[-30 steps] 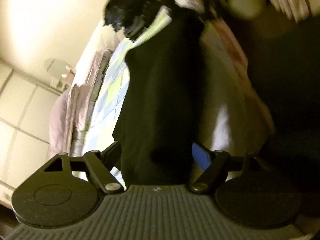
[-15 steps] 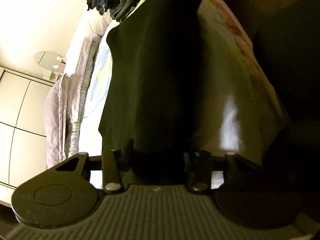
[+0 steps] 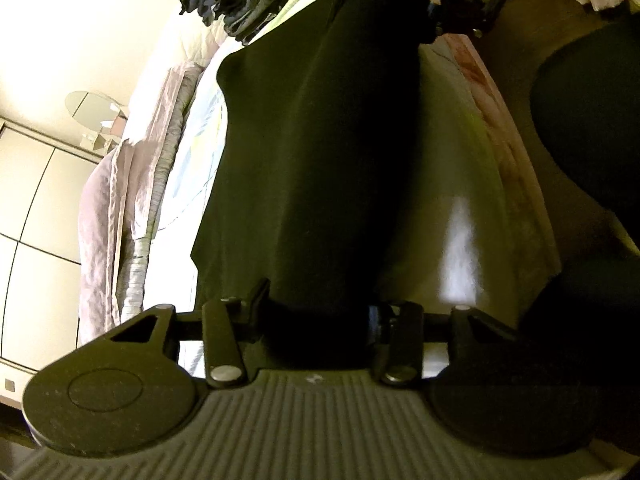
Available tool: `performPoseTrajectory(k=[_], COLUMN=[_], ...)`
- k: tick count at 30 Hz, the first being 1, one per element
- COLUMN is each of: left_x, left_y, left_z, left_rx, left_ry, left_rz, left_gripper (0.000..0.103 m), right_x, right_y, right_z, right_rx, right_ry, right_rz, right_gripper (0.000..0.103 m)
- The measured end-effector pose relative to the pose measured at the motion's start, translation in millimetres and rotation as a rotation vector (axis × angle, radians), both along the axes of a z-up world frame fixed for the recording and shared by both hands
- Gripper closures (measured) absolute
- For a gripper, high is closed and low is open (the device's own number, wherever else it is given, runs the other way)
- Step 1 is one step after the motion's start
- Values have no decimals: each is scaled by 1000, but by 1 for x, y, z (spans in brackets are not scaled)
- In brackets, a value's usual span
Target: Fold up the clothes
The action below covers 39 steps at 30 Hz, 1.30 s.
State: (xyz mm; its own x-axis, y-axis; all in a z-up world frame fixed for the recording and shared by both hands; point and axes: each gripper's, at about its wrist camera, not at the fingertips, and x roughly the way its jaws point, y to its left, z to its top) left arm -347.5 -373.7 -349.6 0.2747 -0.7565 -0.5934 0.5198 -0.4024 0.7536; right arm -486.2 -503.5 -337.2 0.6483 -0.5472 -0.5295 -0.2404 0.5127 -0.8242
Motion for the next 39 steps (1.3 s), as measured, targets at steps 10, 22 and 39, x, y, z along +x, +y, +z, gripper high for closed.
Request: performPoseTrajectory(k=[10,22,39], left_x=[24,52,11], left_y=[-5,-19,-86], left_z=[16,154,335], left_rx=[25,178,337], left_ry=[126,243,274], left_rz=[-36,-39,-202], left_gripper=[66,75,77], right_x=[3,34,-14], right_y=[-11,-11,-43], right_z=[29,168,362], right_rx=[184,315,509], right_ry=[5,173,286], right_rz=[-37,-79,-166], right_gripper=[65,70,70])
